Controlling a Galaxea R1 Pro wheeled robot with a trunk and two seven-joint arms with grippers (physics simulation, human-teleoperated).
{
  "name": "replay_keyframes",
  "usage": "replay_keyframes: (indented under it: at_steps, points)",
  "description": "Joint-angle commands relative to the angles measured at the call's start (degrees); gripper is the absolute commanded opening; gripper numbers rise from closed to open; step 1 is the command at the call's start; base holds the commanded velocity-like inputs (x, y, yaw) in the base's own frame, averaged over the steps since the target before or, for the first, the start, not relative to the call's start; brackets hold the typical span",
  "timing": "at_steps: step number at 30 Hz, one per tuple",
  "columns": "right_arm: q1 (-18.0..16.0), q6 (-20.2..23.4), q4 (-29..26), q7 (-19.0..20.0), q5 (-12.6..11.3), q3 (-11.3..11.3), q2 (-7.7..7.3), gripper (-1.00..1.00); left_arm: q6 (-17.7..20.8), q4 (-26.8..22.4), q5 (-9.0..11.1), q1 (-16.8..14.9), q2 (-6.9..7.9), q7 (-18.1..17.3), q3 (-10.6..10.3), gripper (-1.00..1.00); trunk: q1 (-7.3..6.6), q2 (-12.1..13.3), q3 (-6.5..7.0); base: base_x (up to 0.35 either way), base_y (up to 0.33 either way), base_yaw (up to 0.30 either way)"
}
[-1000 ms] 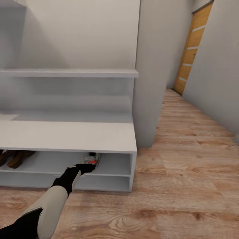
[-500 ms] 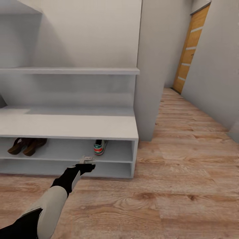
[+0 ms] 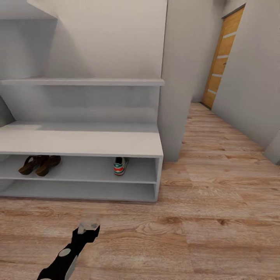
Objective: Pick up the two gym shoes and the two sandals from the corridor floor and place them onto the hallstand (shoe rack) in the corridor, making sure they are on the rack and not on the floor. Arrange them so the two gym shoes are next to each other and the two sandals are next to each other.
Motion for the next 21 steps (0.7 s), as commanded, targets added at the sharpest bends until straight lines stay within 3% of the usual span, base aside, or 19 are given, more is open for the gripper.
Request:
replay_keyframes:
  at_steps: [1,4,6,11,14,15,21]
  points:
    - [-0.07,0.23,-0.06,0.56,0.6,-0.38,0.21,-1.0,-1.03,-0.72,-0.14,2.4,0.11,-0.84,0.48,1.0,-0.02,-0.02,-0.04,-0.007,0.002,0.0]
    - [-0.07,0.05,0.32,0.58,0.63,-0.37,0.89,-1.0,-2.01,-2.37,0.19,6.36,0.27,-1.83,0.49,1.0,-0.02,-0.02,-0.04,-0.004,0.001,0.0]
    - [-0.07,-0.77,3.16,0.65,0.59,-0.3,2.89,-1.0,-4.1,-3.71,1.65,12.17,0.38,-3.9,0.49,1.0,-0.02,-0.02,-0.04,-0.001,0.0,0.0]
    - [-0.07,-3.67,5.4,0.78,0.51,-0.28,4.43,-1.0,-8.24,-3.63,4.22,16.1,1.09,-7.65,0.51,1.0,-0.02,-0.02,-0.04,0.0,0.0,0.0]
    - [-0.07,-7.98,6.98,0.8,0.54,-0.27,5.76,-1.0,-11.1,-3.31,7.14,18.59,3.06,-14.76,0.52,1.0,-0.02,-0.02,-0.04,0.0,0.0,0.0]
    - [-0.07,-9.56,7.49,0.72,0.55,-0.27,6.21,-1.0,-11.65,-3.24,9.19,19.42,4.16,-19.13,0.52,1.0,-0.02,-0.02,-0.04,0.0,0.0,0.0]
    - [-0.07,-11.15,7.96,0.54,0.49,-0.34,6.63,-1.0,-12.07,-3.16,16.67,20.25,7.94,-31.96,0.52,1.0,-0.02,-0.02,-0.04,0.0,0.0,0.0]
